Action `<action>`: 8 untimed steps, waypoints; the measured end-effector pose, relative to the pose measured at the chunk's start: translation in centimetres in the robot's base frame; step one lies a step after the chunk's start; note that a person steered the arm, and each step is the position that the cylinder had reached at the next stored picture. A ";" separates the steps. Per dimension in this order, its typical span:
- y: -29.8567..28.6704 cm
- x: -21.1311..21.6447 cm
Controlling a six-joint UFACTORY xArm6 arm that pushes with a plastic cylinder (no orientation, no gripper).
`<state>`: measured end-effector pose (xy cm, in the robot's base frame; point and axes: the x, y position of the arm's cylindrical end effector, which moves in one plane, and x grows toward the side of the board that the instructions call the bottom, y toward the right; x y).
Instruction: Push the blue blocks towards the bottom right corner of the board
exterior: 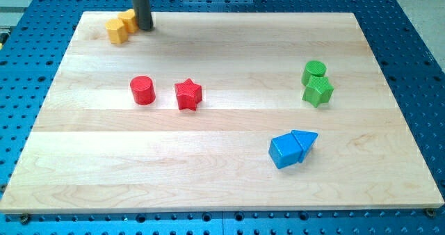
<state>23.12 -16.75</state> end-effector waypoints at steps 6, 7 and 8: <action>10.9 12.3; 18.3 17.8; 23.8 22.6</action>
<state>45.77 7.01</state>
